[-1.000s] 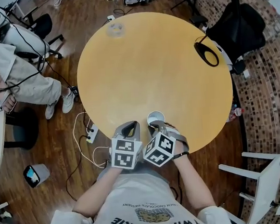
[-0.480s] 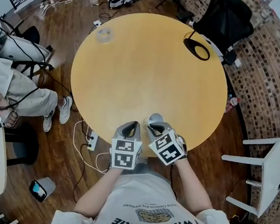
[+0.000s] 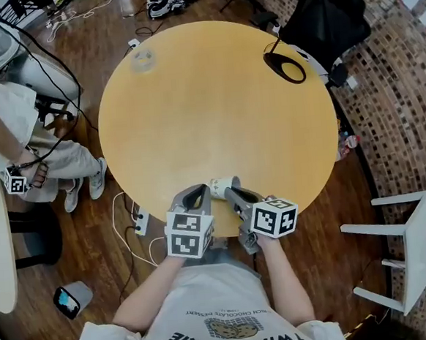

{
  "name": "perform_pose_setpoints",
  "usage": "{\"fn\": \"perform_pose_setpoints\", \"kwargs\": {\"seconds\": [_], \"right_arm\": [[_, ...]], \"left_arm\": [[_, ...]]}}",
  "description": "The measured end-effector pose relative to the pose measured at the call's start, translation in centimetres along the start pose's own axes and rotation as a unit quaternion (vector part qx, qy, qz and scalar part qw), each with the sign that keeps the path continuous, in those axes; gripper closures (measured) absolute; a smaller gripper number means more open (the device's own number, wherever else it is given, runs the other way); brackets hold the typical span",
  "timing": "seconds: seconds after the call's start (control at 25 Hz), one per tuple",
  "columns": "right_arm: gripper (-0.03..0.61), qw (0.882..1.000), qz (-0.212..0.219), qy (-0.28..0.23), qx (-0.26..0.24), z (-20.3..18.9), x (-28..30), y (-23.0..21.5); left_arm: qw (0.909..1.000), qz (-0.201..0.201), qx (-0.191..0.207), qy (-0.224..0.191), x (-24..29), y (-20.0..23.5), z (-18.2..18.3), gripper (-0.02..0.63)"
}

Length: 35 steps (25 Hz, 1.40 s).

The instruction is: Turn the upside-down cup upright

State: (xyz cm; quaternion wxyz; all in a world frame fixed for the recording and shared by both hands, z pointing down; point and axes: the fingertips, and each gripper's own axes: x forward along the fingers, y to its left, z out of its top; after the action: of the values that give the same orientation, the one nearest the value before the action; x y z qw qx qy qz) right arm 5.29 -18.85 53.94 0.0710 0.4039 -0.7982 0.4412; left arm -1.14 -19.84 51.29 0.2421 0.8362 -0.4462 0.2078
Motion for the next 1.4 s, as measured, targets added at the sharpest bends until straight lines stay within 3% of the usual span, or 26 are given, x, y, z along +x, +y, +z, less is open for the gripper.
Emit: {"fn": "perform_pose_setpoints", "kwargs": {"seconds": [0.16,0.36,0.8,1.12,1.4], "right_arm": [[0.558,0.988,0.051,-0.059,0.134,0.2,-0.7,-1.5],[0.558,0.977,0.076,-0.07,0.188,-0.8,-0.7,-2.5],[0.552,0.98,0.018,-0.081,0.181,-0.6,-1.0,-4.0],[0.535,0.983,0.009,-0.076,0.169,-0.9,-0.8,-3.8],[0.48,0.981,0.007,-0.068,0.18,-1.3,-0.6,-4.1]], "left_arm": [[1.0,-0.005,0.0,0.004,0.1,-0.5,-0.2,0.611],[1.0,-0.006,0.002,0.008,0.2,-0.9,-0.6,0.611],[0.9999,0.001,-0.003,0.011,0.4,-0.6,-0.7,0.611],[0.9999,0.002,-0.007,0.01,0.3,-0.3,-0.8,0.611],[0.9999,0.003,-0.008,0.01,0.1,0.0,-0.7,0.611]]}}
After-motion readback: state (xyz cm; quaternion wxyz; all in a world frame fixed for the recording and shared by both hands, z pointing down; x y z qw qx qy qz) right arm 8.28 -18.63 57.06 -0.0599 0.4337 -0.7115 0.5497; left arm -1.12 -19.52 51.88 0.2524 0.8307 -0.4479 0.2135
